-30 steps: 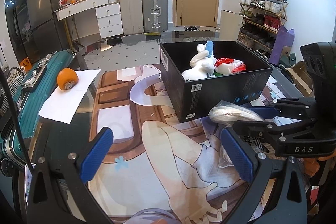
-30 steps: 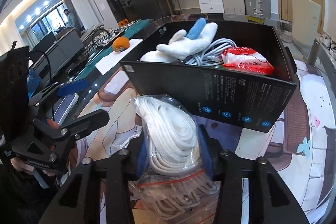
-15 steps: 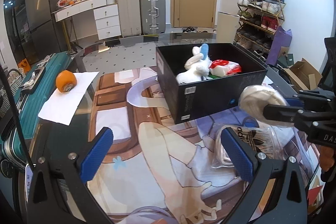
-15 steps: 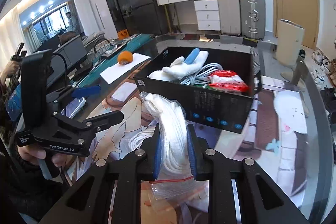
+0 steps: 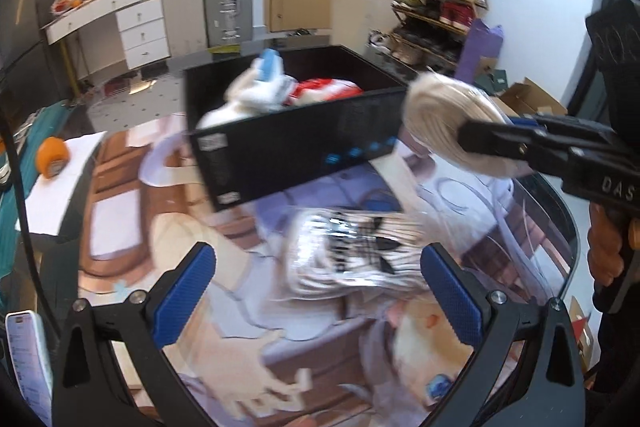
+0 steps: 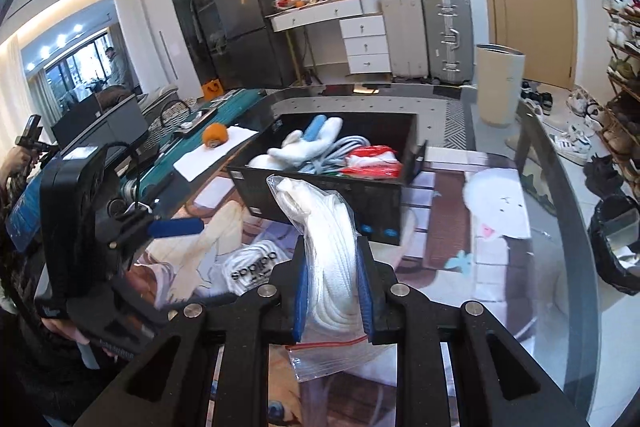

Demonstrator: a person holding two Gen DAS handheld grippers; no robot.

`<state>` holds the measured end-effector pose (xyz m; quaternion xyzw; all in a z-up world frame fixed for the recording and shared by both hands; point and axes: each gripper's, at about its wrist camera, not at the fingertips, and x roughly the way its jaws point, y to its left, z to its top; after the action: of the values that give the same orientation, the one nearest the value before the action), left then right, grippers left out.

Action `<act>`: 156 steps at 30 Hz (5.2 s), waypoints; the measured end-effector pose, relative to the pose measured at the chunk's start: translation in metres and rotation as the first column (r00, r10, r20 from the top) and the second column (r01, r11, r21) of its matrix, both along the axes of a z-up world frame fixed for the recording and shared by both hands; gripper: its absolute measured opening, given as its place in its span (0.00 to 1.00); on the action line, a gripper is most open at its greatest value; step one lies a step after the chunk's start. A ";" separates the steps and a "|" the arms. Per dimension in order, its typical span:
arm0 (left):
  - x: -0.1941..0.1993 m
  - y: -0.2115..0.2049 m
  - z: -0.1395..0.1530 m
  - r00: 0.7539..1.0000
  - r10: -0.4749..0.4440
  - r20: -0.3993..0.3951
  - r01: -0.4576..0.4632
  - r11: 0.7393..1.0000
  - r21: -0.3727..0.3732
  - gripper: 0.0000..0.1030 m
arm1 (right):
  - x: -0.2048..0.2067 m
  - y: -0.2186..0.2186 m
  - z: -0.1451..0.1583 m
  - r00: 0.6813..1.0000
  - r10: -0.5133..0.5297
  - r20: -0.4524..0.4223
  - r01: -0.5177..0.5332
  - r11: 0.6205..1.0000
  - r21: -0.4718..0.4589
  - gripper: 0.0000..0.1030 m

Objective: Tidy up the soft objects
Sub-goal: 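Grasp the adidas shoelace bag with the left gripper while right holds the rope bag, then carry both bags over the box and open the right gripper to drop the rope bag, then lower the adidas bag into the box and open the left gripper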

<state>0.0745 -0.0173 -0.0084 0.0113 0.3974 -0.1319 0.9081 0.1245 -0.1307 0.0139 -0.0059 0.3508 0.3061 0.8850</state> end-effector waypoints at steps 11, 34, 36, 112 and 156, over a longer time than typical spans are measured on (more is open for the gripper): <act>0.006 -0.040 -0.009 0.995 -0.081 -0.055 0.085 0.994 0.064 1.00 | 0.006 -0.013 -0.004 1.000 -0.027 -0.014 0.027 1.000 0.011 0.20; 0.023 -0.042 -0.027 0.992 -0.064 -0.109 0.076 0.991 0.106 0.99 | 0.010 -0.014 -0.007 0.999 -0.035 -0.024 0.036 0.999 0.011 0.20; 0.024 -0.039 -0.027 0.991 -0.071 -0.115 0.081 0.993 0.089 0.94 | 0.010 -0.014 -0.007 0.999 -0.036 -0.024 0.036 0.999 0.010 0.20; 0.070 0.063 0.061 0.974 0.147 0.173 -0.132 0.987 -0.094 0.74 | 0.093 0.054 0.015 0.993 -0.077 0.094 0.078 0.997 0.002 0.20; 0.094 0.039 0.035 0.992 0.066 0.111 -0.064 0.998 -0.022 0.75 | 0.122 0.058 -0.005 0.987 -0.096 0.132 0.120 0.976 -0.183 0.60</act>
<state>0.1680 0.0212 0.0269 -0.0029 0.3449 -0.1051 0.9327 0.2468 -0.0724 0.0093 -0.0903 0.3232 0.2217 0.9155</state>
